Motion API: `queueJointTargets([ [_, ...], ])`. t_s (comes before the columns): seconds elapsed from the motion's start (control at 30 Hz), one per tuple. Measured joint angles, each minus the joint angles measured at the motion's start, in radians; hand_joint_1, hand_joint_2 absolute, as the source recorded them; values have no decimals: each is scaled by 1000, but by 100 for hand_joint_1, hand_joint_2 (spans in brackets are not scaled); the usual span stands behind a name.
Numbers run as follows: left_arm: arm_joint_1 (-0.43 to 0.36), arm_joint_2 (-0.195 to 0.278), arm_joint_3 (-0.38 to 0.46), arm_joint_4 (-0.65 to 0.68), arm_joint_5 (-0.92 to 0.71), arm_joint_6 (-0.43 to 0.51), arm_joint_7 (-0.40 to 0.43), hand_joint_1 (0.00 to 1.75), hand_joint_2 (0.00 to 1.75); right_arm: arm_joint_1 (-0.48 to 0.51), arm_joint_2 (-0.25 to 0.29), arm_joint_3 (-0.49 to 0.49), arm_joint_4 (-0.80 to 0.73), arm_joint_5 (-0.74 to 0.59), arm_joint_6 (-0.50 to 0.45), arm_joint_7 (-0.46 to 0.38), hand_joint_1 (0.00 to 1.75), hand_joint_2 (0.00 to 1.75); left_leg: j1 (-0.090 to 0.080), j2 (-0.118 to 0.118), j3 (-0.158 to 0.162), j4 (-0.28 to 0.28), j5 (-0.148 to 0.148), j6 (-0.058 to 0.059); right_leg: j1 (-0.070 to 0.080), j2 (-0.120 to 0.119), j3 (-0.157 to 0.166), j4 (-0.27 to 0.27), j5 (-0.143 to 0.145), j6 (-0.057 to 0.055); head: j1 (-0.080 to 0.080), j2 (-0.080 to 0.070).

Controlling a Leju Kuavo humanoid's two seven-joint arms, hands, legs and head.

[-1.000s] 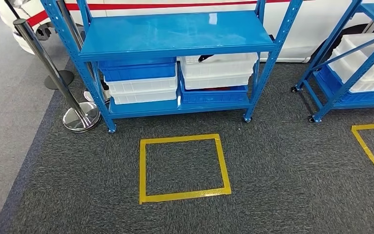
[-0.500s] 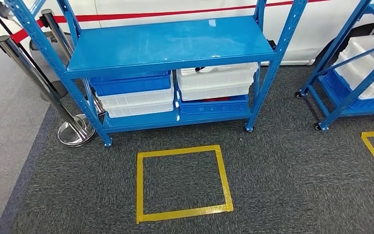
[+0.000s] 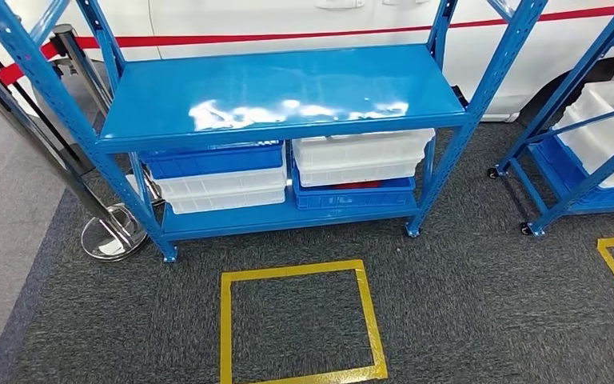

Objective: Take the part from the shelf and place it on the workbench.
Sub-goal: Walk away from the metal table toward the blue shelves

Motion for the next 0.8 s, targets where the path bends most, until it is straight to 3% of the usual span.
queueJointTargets([
  [0.03,0,-1,-1,0,0,1,1,0,0,1,0,-2,0,0,0,0,0,0,-1,0,12,1,-16,-6,2,-2,-2,-41,67,-4,0,0],
  [0.07,-1,-1,-2,0,0,1,1,0,0,1,0,-3,1,1,0,0,0,0,-3,0,22,-3,-28,-12,4,-3,-4,-65,115,-9,0,0],
  [0.1,-3,-1,-3,0,0,3,3,0,0,0,0,-4,1,2,0,0,0,0,-4,0,31,-2,-33,-18,6,-2,-3,-75,133,-15,0,0],
  [0.17,-5,-1,-4,0,1,7,8,0,0,-4,0,-5,1,3,2,-2,0,0,-3,0,33,11,-25,-29,4,1,15,-84,126,-27,0,0],
  [0.23,-8,-2,-6,0,1,10,15,0,0,-5,1,-10,1,-7,7,-4,0,0,0,-1,-2,84,-22,-38,0,5,38,-102,118,-38,0,0],
  [0.3,-7,-2,-8,0,1,10,18,0,0,-9,1,-21,1,-22,5,-7,0,0,3,-1,-73,194,-68,-47,-1,10,58,-112,106,-47,-1,0],
  [0.37,-6,-2,-11,0,1,8,18,0,0,-13,1,-31,1,-25,-5,-7,0,0,6,-1,-137,260,-119,-55,-1,16,76,-114,91,-49,-1,0],
  [0.4,-6,-2,-13,0,1,5,17,0,0,-13,2,-33,1,-24,-10,-7,0,0,8,-1,-151,253,-113,-56,-1,19,87,-114,83,-49,-1,0],
  [0.43,-6,-2,-13,0,1,1,16,0,0,-13,3,-35,1,-23,-14,-6,0,0,8,-1,-151,215,-78,-55,-1,21,98,-114,75,-47,-1,0],
  [0.5,-5,-1,-14,0,4,-7,14,0,0,-11,7,-38,1,-19,-18,-6,0,0,8,-1,-129,97,27,-49,0,23,119,-114,60,-42,0,0],
  [0.53,-5,-1,-14,0,7,-9,14,0,0,-11,9,-39,1,-14,-19,-6,0,0,5,-2,-121,51,48,-43,0,25,123,-113,56,-38,0,0],
  [0.63,-2,1,-14,0,16,-10,13,0,0,-13,11,-39,1,1,-17,-6,0,0,-1,-2,-116,10,53,-19,2,29,125,-108,54,-17,-1,0],
  [0.7,1,1,-14,0,18,-11,12,0,0,-13,11,-39,1,5,-14,-4,0,0,4,-1,-99,-2,75,-5,3,23,127,-87,46,-2,0,0],
  [0.73,1,1,-14,0,18,-11,11,0,0,-13,11,-39,1,7,-13,-3,0,44,5,0,-91,-5,77,-1,2,19,117,-62,27,1,0,0],
  [0.8,0,1,-14,0,17,-12,9,0,0,-15,12,-39,1,8,-12,-1,0,131,5,3,-84,-7,76,5,0,12,62,38,-32,5,0,0],
])
